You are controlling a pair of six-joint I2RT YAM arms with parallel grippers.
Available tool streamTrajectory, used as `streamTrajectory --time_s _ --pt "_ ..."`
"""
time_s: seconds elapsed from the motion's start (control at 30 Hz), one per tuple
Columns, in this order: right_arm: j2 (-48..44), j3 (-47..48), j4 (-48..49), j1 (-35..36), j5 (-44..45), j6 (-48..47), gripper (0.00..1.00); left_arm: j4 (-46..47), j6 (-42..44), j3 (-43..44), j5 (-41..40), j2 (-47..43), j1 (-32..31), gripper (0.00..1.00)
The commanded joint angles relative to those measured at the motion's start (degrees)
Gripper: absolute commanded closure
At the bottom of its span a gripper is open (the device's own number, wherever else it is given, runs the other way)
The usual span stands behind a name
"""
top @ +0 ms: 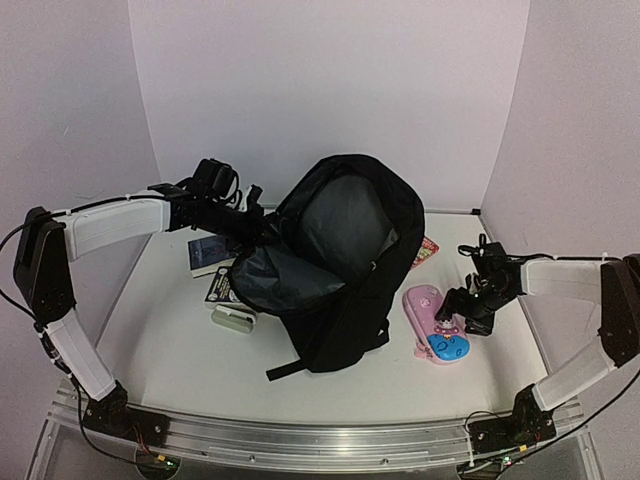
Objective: Pack the student bag
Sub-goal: Pick up the stationery from the center of the board.
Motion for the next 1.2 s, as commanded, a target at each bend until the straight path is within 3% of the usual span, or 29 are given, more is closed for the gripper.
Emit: streamTrajectory --time_s 0.0,0.17,0.43,0.53,0.63,0.77,0.97,1.07,1.17 --pt "2.6 -1.1 3.2 0.2 -5.4 -1.9 0.21 2.4 0.9 -0.2 2.1 -3.2 0.2 1.0" --pt "0.0 -2.9 3.7 3.4 -10.6 -1.4 0.26 2.3 0.9 -0.3 1.8 -3.1 0.2 1.0" --pt "2.6 -3.0 6.4 3.7 -10.6 -1.1 0.25 2.1 0.9 0.3 2.1 -2.4 0.2 1.0" --pt "4.7 -3.0 8.0 3.7 -11.7 -1.9 0.18 2.1 0.9 0.2 2.0 -2.5 0.2 1.0" --pt "6.8 -3.6 10.1 3.7 -13.5 -2.2 0.2 1.8 0.9 0.3 1.9 -2.5 0.2 1.0" --pt "6.9 -4.4 12.8 3.7 -16.5 -1.8 0.4 1.5 0.9 0.4 1.6 -2.6 0.2 1.0" --pt "2.1 -4.5 13.0 3.7 -13.6 1.5 0.89 1.2 0.9 0.4 1.6 -2.6 0.2 1.0" --pt "-3.2 -4.5 12.6 3.6 -10.6 4.4 0.99 1.0 1.5 -0.1 1.8 -2.7 0.2 1.0" --pt "-10.0 -3.3 8.8 3.6 -5.3 7.0 1.0 0.8 2.4 -0.5 2.5 -3.0 0.2 1.0"
